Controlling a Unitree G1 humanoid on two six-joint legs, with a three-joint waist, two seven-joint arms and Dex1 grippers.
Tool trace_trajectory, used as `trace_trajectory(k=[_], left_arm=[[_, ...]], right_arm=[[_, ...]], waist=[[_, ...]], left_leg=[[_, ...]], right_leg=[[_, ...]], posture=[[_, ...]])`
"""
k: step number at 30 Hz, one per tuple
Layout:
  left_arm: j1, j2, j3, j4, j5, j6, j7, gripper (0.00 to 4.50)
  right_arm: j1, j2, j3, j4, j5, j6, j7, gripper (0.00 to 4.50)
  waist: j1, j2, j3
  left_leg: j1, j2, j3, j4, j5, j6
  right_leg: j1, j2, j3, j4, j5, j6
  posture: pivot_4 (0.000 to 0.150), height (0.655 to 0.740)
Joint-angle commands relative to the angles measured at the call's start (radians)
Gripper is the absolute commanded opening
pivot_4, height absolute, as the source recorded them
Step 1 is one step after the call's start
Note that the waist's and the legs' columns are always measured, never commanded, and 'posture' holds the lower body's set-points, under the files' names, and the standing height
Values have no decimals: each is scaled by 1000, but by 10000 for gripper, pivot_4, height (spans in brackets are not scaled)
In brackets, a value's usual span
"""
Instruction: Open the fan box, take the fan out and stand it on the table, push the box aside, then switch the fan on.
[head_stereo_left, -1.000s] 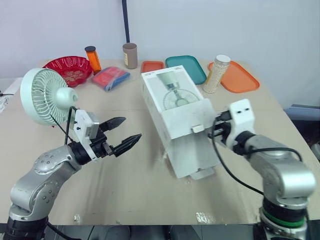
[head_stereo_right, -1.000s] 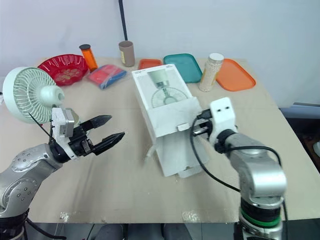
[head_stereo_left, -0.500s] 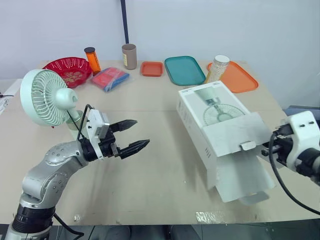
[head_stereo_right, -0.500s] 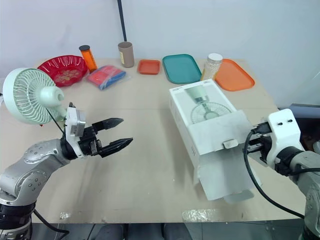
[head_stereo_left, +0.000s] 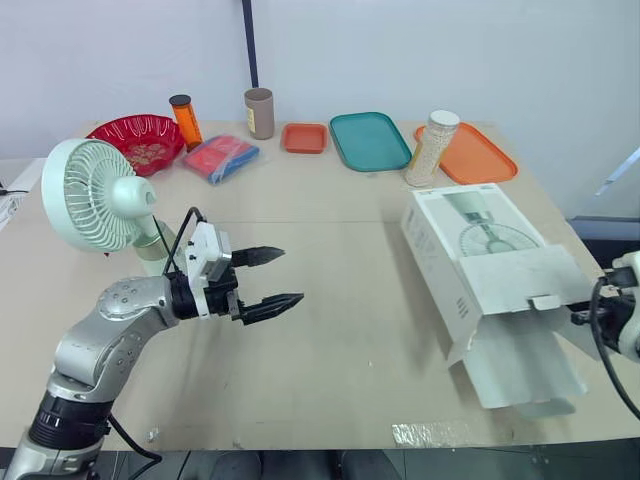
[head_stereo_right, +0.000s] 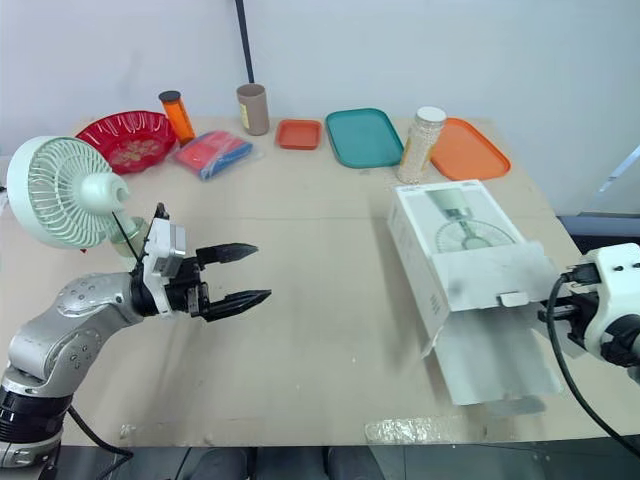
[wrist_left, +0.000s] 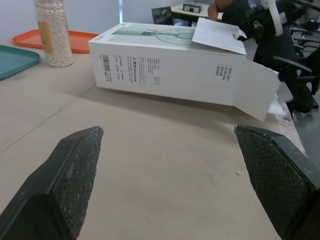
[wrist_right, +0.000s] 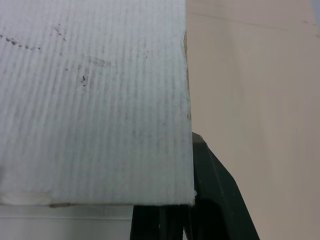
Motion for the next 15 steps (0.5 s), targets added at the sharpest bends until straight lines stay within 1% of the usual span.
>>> trace_trajectory(k=[1, 8, 15], left_arm=[[-15, 21, -2, -9, 16, -32, -38, 45000], [-40, 17, -5, 20, 39, -50, -76, 45000], [-80, 25, -38, 73, 71, -81, -149, 45000]], right_arm=[[-1, -45, -8, 71, -14, -90, 11, 337], [16, -52, -2, 107, -6, -137, 15, 337], [18, -51, 12, 121, -5, -143, 6, 337]], waist=[[-1, 0, 0], [0, 1, 0], [0, 1, 0]], left_leg=[[0, 0, 0, 0, 0, 0], [1, 0, 1, 0, 0, 0], [1, 0, 1, 1, 0, 0]], right_leg=[[0, 0, 0, 0, 0, 0], [1, 0, 0, 0, 0, 0], [1, 0, 1, 0, 0, 0]], posture=[[1500, 7400], [1500, 7400], [1500, 7400]])
